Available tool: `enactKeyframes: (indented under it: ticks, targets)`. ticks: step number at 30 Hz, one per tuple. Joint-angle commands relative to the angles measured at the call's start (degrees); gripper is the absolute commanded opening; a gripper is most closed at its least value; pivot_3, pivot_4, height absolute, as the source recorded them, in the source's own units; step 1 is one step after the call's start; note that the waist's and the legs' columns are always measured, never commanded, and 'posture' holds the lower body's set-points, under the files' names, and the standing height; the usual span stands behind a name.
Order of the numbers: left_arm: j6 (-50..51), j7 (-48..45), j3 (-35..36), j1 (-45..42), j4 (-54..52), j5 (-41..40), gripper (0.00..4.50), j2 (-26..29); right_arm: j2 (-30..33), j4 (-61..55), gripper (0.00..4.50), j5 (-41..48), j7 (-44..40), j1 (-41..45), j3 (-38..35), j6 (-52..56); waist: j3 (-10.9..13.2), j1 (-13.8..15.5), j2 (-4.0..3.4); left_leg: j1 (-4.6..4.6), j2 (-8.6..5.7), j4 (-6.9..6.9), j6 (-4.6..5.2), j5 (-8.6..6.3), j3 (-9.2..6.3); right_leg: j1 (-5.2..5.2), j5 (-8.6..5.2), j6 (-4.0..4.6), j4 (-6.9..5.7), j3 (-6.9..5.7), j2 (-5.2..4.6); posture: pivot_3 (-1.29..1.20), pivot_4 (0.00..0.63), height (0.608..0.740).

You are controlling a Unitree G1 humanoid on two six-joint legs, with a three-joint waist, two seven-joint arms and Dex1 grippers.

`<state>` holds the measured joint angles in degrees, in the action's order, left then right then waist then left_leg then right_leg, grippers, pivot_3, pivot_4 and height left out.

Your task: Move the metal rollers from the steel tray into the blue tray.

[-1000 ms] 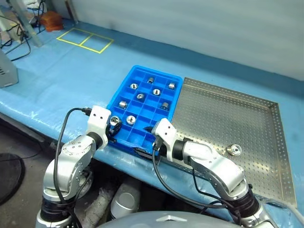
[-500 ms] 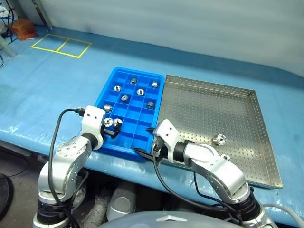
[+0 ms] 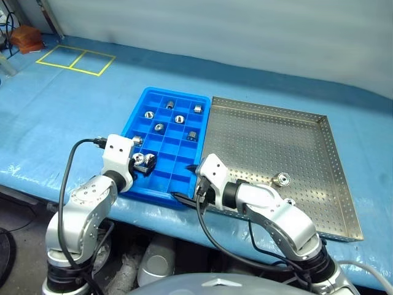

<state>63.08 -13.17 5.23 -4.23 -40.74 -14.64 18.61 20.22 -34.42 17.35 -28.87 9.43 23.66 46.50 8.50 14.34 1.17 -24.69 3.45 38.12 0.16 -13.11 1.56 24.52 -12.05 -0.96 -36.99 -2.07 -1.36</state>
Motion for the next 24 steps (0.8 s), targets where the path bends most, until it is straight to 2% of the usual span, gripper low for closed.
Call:
enactKeyframes:
  ticks: [1, 3, 5, 10, 19, 24]
  targets:
    - [-2.4, -0.4, -1.4, -3.8, 0.2, -0.1, 4.43, 0.6, -0.4, -1.0, 4.5, 0.6, -0.1, 0.5, -0.4, -0.6, 0.0, 0.2, 0.0, 0.0, 0.0, 0.0, -0.01, 0.01, -0.02, 0.0, 0.0, 0.0, 0.0, 0.0, 0.01, 0.36, 0.15, 0.74]
    - [-2.7, -1.0, -2.3, -5.6, 1.0, -0.2, 4.43, 1.1, -0.6, -1.1, 4.5, 0.6, 0.1, 0.3, -0.4, -0.5, 0.0, 0.3, 0.0, -0.01, -0.02, 0.0, -0.02, 0.02, -0.03, -0.01, 0.0, 0.0, 0.0, 0.0, 0.01, 0.36, 0.15, 0.74]
    - [-3.0, -2.1, -3.1, -7.0, 2.1, -0.6, 4.06, 1.8, -0.7, -1.2, 4.5, 0.6, 0.4, 0.2, -0.4, -0.5, 0.0, 0.2, 0.0, 0.0, -0.02, 0.0, -0.02, 0.02, -0.01, 0.0, 0.0, 0.0, 0.0, 0.01, 0.01, 0.35, 0.15, 0.74]
    - [-2.4, -3.9, -4.7, -8.5, 4.0, -0.9, 2.57, 3.7, -1.2, -1.9, 4.5, 0.4, 1.4, -0.5, -0.3, -0.3, 0.0, -0.3, 0.0, -0.01, -0.01, -0.07, -0.02, 0.02, -0.01, 0.01, -0.01, 0.01, 0.02, 0.01, 0.02, 0.32, 0.15, 0.74]
    - [0.9, -4.7, -7.6, -11.4, 8.7, -0.4, 2.57, 5.3, -1.9, -2.7, 4.5, 0.2, 3.1, -1.8, -0.4, -0.2, 0.0, -1.3, -0.01, 0.0, -0.01, -0.04, -0.03, 0.03, -0.06, -0.01, -0.04, 0.06, 0.0, 0.01, 0.06, 0.3, 0.15, 0.74]
    - [3.3, -4.0, -8.7, -12.6, 10.3, 0.3, 2.57, 5.9, -2.0, -2.7, 4.5, 0.2, 3.6, -2.0, -0.5, -0.2, 0.0, -2.8, 0.0, -0.01, -0.01, -0.06, -0.03, 0.03, -0.1, -0.01, -0.04, 0.05, 0.0, 0.01, 0.07, 0.29, 0.15, 0.74]
